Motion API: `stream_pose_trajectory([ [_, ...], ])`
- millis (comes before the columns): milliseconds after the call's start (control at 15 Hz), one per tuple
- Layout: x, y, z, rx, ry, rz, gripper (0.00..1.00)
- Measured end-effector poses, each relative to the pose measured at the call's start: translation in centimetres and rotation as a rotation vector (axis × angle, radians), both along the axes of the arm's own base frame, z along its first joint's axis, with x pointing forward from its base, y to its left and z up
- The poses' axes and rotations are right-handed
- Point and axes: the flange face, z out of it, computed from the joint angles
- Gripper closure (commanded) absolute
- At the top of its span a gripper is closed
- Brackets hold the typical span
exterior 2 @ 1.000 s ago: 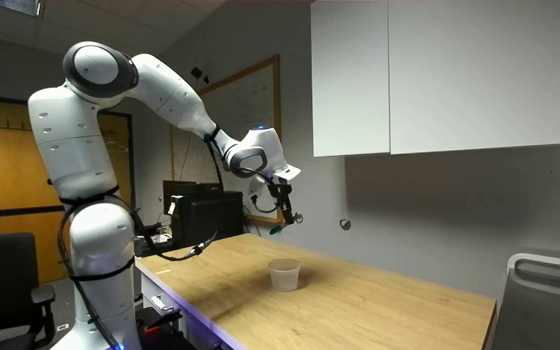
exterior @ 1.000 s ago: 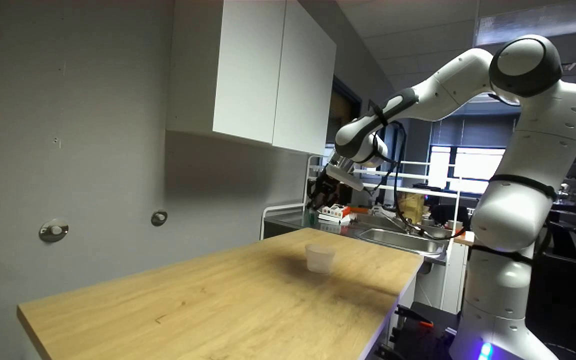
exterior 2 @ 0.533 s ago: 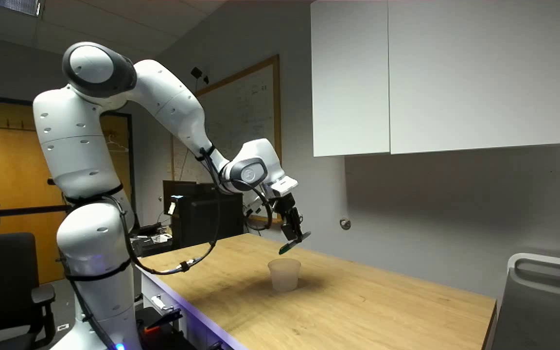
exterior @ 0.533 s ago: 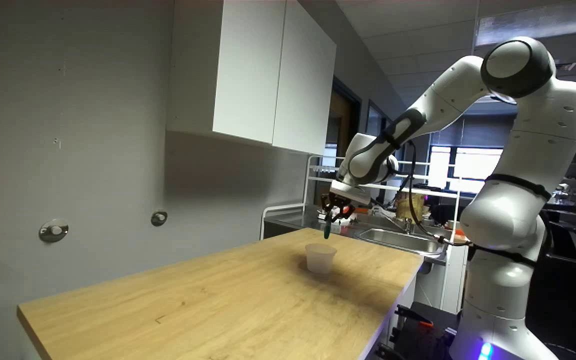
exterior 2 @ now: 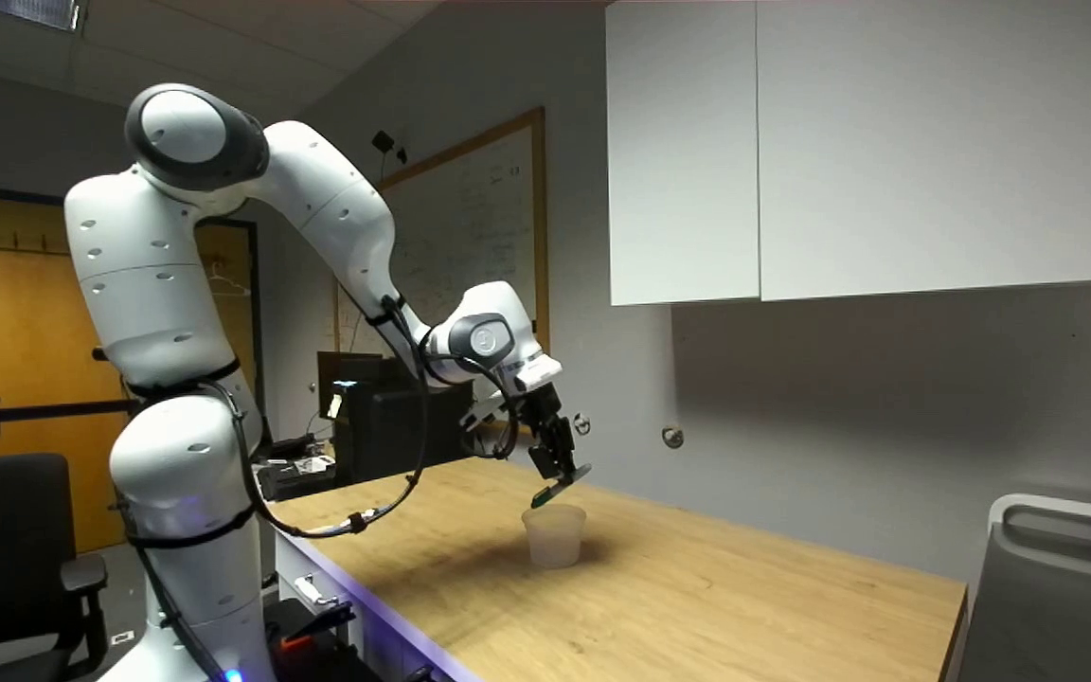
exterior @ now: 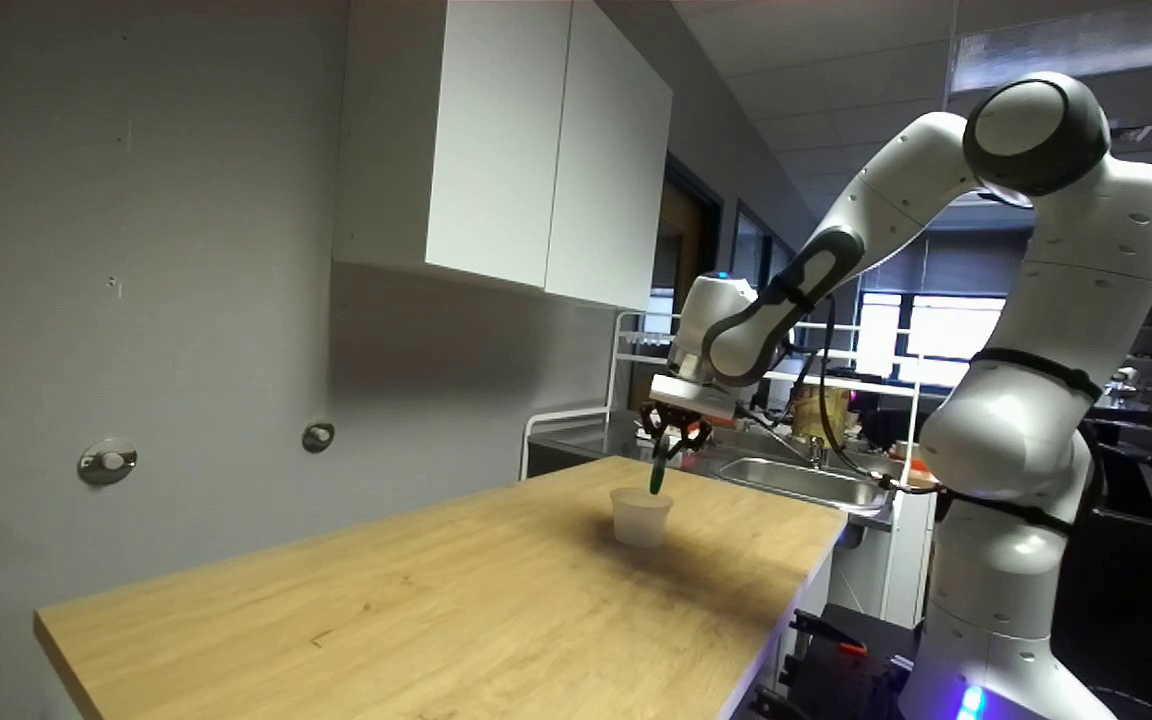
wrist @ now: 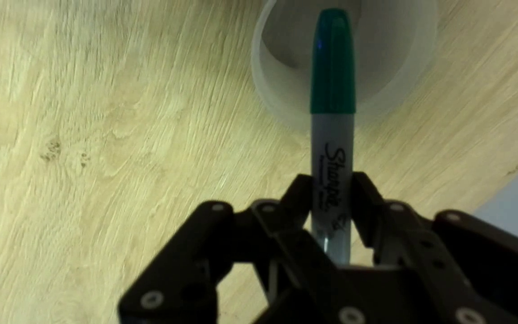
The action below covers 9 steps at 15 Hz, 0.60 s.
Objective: Put the marker in the clear bowl
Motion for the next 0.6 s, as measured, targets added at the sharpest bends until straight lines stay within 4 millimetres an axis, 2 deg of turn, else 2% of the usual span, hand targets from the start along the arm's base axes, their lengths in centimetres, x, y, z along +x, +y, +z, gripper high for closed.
stream_pose_trajectory([
  [400, 0.2, 2.0, -0.4, -0.009, 0.038, -0.003, 0.03],
  [600, 0.3, 2.8, -0.5, -0.001, 0.048, 0.006, 0.00],
])
